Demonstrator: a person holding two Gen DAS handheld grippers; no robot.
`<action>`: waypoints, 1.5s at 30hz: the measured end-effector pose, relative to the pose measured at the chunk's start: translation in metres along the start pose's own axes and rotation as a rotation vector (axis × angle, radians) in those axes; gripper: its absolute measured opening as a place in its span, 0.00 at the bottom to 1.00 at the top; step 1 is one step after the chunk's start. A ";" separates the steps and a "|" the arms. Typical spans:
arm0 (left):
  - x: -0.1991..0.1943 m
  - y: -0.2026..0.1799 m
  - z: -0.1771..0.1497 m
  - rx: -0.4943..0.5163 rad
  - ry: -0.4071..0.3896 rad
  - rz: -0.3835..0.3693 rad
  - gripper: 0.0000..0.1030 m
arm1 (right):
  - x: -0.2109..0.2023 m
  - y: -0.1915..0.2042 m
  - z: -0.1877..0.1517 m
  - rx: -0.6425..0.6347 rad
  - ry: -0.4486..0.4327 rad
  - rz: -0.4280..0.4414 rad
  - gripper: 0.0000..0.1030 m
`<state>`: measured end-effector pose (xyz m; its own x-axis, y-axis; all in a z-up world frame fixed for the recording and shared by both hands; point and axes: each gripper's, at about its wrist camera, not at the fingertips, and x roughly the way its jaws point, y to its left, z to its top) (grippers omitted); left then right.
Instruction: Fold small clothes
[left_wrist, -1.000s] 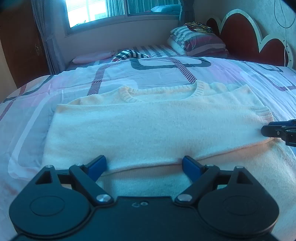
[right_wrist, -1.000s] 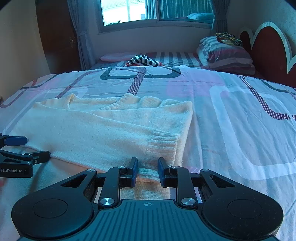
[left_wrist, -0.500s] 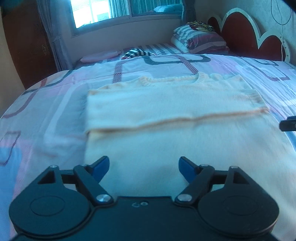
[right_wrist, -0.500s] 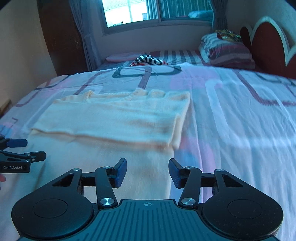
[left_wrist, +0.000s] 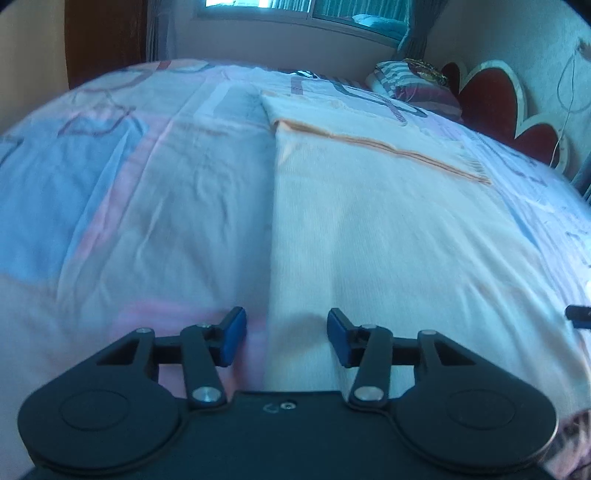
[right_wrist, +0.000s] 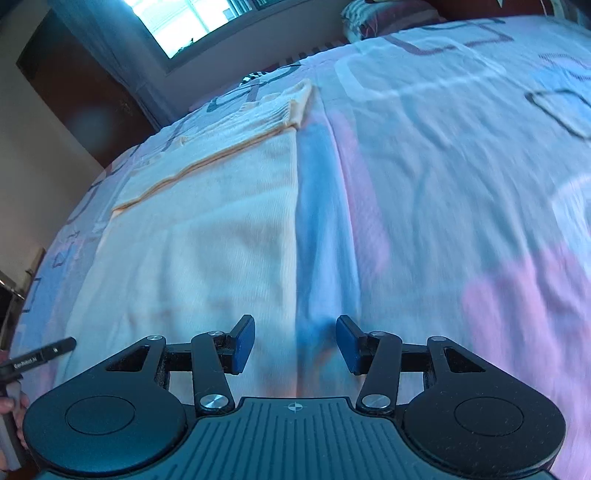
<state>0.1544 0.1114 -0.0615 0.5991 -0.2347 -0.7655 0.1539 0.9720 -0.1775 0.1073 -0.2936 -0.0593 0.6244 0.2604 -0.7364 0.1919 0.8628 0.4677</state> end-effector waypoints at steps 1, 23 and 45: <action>-0.005 0.005 -0.006 -0.029 0.003 -0.027 0.43 | -0.004 0.000 -0.006 0.012 0.001 0.012 0.45; -0.010 0.041 -0.050 -0.322 0.051 -0.392 0.02 | -0.034 -0.007 -0.062 0.179 0.038 0.211 0.06; -0.033 0.049 -0.003 -0.390 -0.173 -0.374 0.03 | -0.052 0.015 -0.010 0.107 -0.149 0.171 0.04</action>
<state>0.1398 0.1668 -0.0471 0.6848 -0.5301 -0.5000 0.0987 0.7473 -0.6571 0.0703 -0.2898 -0.0190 0.7578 0.3253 -0.5655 0.1480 0.7585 0.6346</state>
